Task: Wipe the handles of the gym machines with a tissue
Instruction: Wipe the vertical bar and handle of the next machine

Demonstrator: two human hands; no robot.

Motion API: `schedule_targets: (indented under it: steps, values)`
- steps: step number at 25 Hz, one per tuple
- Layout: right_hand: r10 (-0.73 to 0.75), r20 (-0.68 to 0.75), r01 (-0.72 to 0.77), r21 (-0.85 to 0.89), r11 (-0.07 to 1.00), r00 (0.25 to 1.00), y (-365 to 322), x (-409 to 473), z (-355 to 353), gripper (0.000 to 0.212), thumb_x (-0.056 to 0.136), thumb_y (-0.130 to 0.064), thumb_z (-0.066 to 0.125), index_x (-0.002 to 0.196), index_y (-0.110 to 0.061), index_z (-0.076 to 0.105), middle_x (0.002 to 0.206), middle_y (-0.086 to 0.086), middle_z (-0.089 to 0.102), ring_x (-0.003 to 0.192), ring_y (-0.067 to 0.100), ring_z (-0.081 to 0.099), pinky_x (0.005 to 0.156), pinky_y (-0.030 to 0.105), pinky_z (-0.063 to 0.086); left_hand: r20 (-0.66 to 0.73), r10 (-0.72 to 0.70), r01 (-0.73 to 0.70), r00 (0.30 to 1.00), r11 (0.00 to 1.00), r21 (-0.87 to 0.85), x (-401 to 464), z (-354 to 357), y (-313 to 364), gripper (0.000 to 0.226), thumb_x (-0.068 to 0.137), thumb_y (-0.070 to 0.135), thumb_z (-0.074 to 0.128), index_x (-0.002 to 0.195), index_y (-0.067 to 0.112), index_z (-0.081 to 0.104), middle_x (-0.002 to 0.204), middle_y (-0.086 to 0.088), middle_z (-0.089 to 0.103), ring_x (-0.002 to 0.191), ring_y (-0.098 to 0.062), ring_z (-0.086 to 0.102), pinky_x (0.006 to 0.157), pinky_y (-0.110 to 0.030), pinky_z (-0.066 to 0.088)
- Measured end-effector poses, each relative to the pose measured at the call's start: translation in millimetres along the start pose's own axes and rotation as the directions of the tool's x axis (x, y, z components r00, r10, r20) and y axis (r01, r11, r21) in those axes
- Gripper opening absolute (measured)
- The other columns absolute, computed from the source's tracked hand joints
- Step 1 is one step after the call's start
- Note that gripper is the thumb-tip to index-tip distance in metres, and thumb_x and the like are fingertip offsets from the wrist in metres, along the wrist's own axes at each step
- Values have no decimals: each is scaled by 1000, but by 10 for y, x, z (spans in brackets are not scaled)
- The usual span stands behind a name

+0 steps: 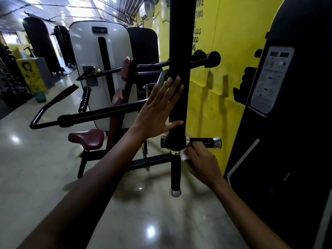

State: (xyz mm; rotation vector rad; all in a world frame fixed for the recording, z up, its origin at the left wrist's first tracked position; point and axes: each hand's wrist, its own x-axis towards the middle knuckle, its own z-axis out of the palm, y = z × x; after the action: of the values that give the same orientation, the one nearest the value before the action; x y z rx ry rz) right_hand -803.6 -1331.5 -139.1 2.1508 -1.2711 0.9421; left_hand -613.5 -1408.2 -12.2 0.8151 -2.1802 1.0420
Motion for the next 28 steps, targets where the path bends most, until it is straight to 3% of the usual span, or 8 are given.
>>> schedule_targets:
  steps: [4, 7, 11, 14, 18, 20, 24, 28]
  values:
    - [-100, -33, 99, -21, 995, 994, -217, -47, 205, 5, 89, -15, 53, 87, -11, 52, 83, 7, 58, 73, 25, 51, 58, 31, 38, 3, 10, -10, 1000, 1000, 7, 0, 0, -28, 93, 90, 71, 34, 151, 8, 3, 157, -19, 13, 146, -33, 11, 118, -52, 16]
    - [-91, -15, 90, -86, 992, 996, -233, -40, 298, 13, 82, -16, 56, 94, -13, 52, 86, 5, 59, 75, 23, 56, 54, 27, 39, 5, 17, -17, 1000, 1000, 10, -7, -1, -43, 92, 90, 71, 34, 151, 8, 7, 157, -19, 14, 146, -32, 11, 118, -52, 16]
    - [-112, 21, 114, -82, 990, 993, -186, -100, 393, 33, 63, -6, 78, 93, -6, 65, 90, 9, 62, 77, 26, 58, 57, 30, 48, 10, 35, -35, 999, 999, 17, -12, 6, -83, 91, 90, 71, 33, 151, 7, 12, 157, -19, 16, 146, -33, 12, 117, -52, 17]
    - [-92, 11, 92, -19, 996, 996, -177, -130, 469, 33, 67, -1, 76, 99, -2, 66, 94, 11, 63, 82, 28, 58, 63, 35, 51, 15, 36, -36, 999, 999, 19, -11, 5, -94, 92, 90, 72, 33, 151, 7, 12, 157, -19, 16, 146, -33, 13, 117, -52, 17]
    - [-119, 55, 118, 10, 993, 991, -221, -301, 494, 33, 68, -2, 70, 101, -1, 67, 100, 11, 64, 90, 25, 53, 73, 31, 48, 7, 38, -38, 999, 999, 9, -7, 12, -87, 91, 90, 71, 35, 150, 6, 13, 156, -21, 18, 145, -34, 14, 117, -53, 19]
    - [-112, 80, 110, 29, 994, 990, -259, -378, 493, 35, 64, -4, 71, 99, -1, 68, 100, 10, 66, 89, 24, 56, 70, 28, 50, 13, 34, -34, 999, 999, 16, -8, 3, -82, 92, 90, 71, 35, 150, 6, 12, 156, -20, 17, 145, -34, 14, 117, -53, 19]
    - [-65, 137, 62, 26, 998, 988, -348, -539, 536, 35, 73, -16, 42, 91, -7, 71, 95, 4, 67, 86, 19, 52, 53, 23, 48, 19, 30, -30, 999, 1000, 5, -9, -7, -75, 91, 90, 70, 35, 150, 5, 14, 156, -21, 18, 145, -34, 14, 117, -53, 19]
    - [-29, 227, 19, 47, 999, 974, -407, -778, 631, 34, 73, -13, 37, 83, -11, 70, 91, -1, 66, 83, 13, 44, 44, 20, 43, 19, 29, -29, 999, 1000, -2, -9, -11, -75, 91, 90, 70, 35, 150, 7, 12, 156, -21, 18, 145, -35, 15, 116, -53, 20]
